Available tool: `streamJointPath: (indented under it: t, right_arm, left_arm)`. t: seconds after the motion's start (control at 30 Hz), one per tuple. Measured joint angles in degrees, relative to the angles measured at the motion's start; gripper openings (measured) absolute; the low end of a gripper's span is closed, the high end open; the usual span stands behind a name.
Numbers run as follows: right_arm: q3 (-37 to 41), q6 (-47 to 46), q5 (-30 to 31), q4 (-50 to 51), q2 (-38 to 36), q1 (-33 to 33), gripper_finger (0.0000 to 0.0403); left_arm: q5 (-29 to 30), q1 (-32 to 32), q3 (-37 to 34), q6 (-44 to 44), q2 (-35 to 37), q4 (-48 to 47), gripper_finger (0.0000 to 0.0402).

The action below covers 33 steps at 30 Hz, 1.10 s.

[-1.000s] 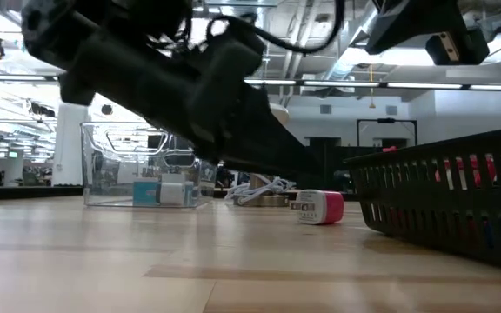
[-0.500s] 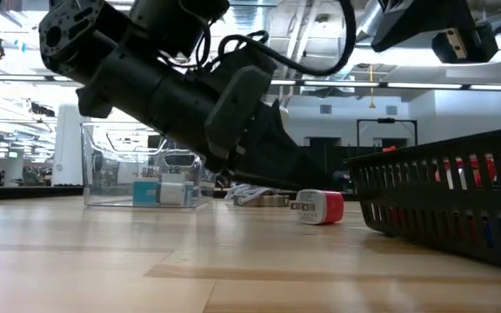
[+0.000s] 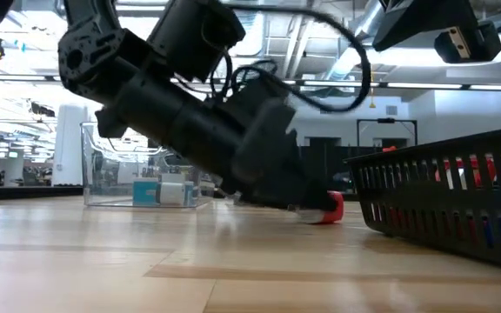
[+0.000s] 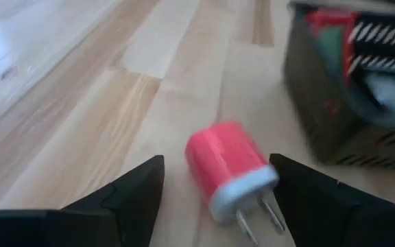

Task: Pick & Place Office items
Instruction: Put the pink charger adapter into the transparent bin

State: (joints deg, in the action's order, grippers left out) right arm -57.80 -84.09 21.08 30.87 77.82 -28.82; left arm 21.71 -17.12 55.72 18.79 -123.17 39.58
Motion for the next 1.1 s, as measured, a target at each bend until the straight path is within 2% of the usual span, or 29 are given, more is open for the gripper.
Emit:
streamJointPath:
  t: [0.2, 0.43, 0.63, 0.8, 0.93, 1.1]
  right_arm:
    - [-0.02, -0.15, 0.0, 0.0, 0.0, 0.0, 0.0]
    - [-0.05, 0.07, -0.02, 0.0, 0.0, 0.02, 0.0]
    - [-0.09, 0.04, 0.0, -0.05, 0.02, -0.07, 0.0]
    - [-0.09, 0.11, 1.84, -0.1, 0.02, -0.09, 0.0]
    - [-0.09, 1.03, 3.09, -0.05, 0.02, -0.09, 0.0]
    - [-0.09, 2.11, 4.21, -0.28, 0.02, -0.09, 0.0]
  left_arm:
    - [0.05, 0.23, 0.0, 2.89, -1.05, 0.29, 0.0225]
    - [-0.18, 0.32, -0.04, 4.51, -0.48, -0.39, 0.0127]
    - [-1.38, -0.3, -0.39, 5.72, 4.37, -3.55, 0.0127]
    - [-0.4, -1.52, -0.33, 2.83, 13.37, -15.47, 0.0127]
    - [3.96, -3.07, -0.86, 2.88, 21.38, -29.9, 0.0127]
    - [6.81, -5.72, -8.98, 11.93, 32.39, -40.87, 0.0127]
